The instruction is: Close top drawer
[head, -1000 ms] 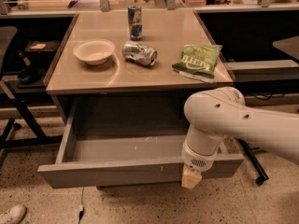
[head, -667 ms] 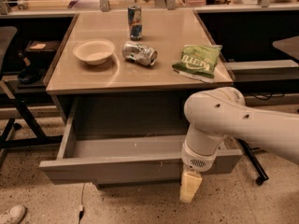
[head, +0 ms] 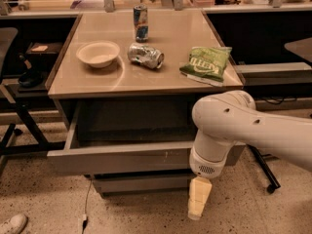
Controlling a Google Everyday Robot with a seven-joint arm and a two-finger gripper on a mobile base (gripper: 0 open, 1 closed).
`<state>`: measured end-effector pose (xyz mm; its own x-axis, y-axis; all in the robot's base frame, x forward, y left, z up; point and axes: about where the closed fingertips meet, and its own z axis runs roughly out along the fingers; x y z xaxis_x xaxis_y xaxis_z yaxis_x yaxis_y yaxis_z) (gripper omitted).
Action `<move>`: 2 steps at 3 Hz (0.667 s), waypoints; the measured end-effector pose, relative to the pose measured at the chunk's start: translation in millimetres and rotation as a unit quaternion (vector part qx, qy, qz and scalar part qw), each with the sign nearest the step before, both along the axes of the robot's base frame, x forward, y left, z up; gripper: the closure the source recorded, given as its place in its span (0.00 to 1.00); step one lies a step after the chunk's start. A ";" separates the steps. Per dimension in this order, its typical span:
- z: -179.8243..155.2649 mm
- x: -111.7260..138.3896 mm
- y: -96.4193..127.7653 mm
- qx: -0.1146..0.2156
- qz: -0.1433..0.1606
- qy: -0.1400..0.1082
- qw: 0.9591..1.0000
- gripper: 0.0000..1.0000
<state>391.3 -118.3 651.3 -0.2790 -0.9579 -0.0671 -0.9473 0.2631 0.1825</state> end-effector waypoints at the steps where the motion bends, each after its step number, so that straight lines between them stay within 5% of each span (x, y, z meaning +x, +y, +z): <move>1: 0.0 0.0 0.0 0.000 0.000 0.000 1.000 0.18; 2: 0.0 0.0 0.0 0.000 0.000 0.000 1.000 0.42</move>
Offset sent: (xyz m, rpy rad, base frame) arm 0.0000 0.0000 0.0000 0.0000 0.0000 0.0000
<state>391.3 -118.4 651.4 -0.2790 -0.9579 -0.0671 -0.9474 0.2631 0.1824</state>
